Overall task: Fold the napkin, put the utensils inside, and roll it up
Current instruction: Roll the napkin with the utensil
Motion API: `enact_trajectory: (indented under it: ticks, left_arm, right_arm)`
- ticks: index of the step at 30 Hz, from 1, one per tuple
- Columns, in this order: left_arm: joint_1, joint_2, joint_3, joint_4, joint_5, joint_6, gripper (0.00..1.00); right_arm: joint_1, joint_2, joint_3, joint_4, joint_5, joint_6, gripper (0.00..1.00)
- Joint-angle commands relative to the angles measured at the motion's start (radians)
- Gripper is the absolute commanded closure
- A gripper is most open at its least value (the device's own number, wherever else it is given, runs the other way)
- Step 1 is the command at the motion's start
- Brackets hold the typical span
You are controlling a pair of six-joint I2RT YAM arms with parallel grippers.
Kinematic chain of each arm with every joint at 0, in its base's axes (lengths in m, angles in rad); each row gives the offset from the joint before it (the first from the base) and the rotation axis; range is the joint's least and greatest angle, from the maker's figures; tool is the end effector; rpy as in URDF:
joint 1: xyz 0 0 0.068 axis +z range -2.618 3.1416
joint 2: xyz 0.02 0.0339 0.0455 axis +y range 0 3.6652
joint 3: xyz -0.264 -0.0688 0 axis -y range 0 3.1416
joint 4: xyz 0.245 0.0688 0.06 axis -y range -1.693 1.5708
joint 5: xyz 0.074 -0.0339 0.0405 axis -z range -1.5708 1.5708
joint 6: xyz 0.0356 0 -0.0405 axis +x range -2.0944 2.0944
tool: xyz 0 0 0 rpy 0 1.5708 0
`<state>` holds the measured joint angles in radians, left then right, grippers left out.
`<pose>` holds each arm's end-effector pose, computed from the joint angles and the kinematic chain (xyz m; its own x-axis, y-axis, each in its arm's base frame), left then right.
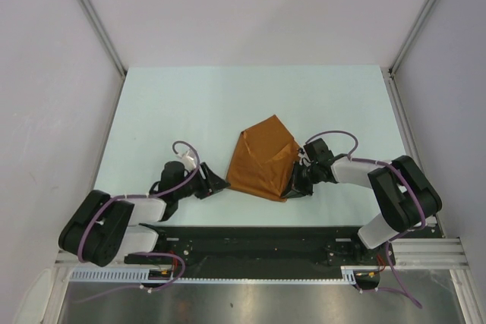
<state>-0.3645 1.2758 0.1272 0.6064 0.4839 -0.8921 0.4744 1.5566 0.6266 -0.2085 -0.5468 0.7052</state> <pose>0.1704 -0.0828 0.1127 -0.8381 -0.4177 -0.3509 0.0566 0.5732 -0.8175 0.2180 0.1328 0.1221 -0.9936 0.1122 -0.0130 0.0789 0.7717 0.6311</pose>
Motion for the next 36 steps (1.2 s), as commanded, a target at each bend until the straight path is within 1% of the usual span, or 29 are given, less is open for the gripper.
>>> enact_trajectory:
  ticks: [1,8,17,18,20,21,22,23,24,26,27,28,30,31,33,34,36]
  left_arm:
    - [-0.008,0.022,0.025,0.052,0.025,-0.007,0.45]
    - [-0.019,0.072,0.034,0.115,0.033,-0.025,0.51]
    - [-0.021,0.109,0.052,0.148,0.035,-0.03,0.6]
    - [-0.021,0.112,0.058,0.151,0.036,-0.031,0.64]
    - [-0.021,0.123,0.061,0.159,0.042,-0.039,0.69]
    - [-0.021,0.123,0.064,0.159,0.047,-0.041,0.77]
    - [-0.021,0.125,0.066,0.158,0.051,-0.042,0.81]
    - [-0.021,0.123,0.068,0.156,0.053,-0.047,0.85]
    - [-0.021,0.119,0.074,0.145,0.053,-0.047,0.92]
    - [-0.021,0.112,0.081,0.112,0.053,-0.045,0.97]
    - [-0.021,0.102,0.089,0.098,0.053,-0.047,1.0]
    - [-0.021,0.097,0.094,0.072,0.048,-0.045,1.0]
    - [-0.021,0.082,0.109,0.038,0.045,-0.047,1.0]
    - [-0.021,0.07,0.114,-0.002,0.039,-0.047,1.0]
    - [-0.021,0.057,0.132,-0.043,0.028,-0.044,1.0]
    - [-0.021,0.048,0.138,-0.081,0.025,-0.041,1.0]
    - [-0.021,0.046,0.158,-0.114,0.025,-0.034,1.0]
  right_arm:
    - [0.009,0.017,0.008,-0.048,0.019,-0.019,1.0]
    - [0.01,0.022,0.007,-0.049,0.019,-0.019,1.0]
    - [0.012,0.025,0.009,-0.051,0.025,-0.018,1.0]
    - [0.012,0.023,0.008,-0.051,0.027,-0.018,1.0]
    - [0.012,0.017,0.013,-0.057,0.028,-0.019,0.99]
    - [0.012,0.002,0.015,-0.061,0.03,-0.021,0.96]
    - [0.012,-0.009,0.025,-0.081,0.039,-0.024,0.86]
    - [0.01,-0.019,0.034,-0.098,0.048,-0.03,0.8]
    - [0.004,-0.051,0.047,-0.12,0.06,-0.051,0.66]
    - [-0.005,-0.093,0.102,-0.201,0.105,-0.078,0.54]
    - [-0.01,-0.114,0.123,-0.231,0.126,-0.091,0.44]
    - [-0.005,-0.166,0.152,-0.283,0.183,-0.128,0.41]
    - [0.032,-0.216,0.235,-0.345,0.264,-0.157,0.34]
    - [0.053,-0.26,0.258,-0.354,0.348,-0.197,0.32]
    - [0.107,-0.294,0.3,-0.335,0.427,-0.234,0.27]
    - [0.166,-0.306,0.303,-0.315,0.491,-0.266,0.26]
    - [0.242,-0.308,0.315,-0.252,0.543,-0.295,0.25]
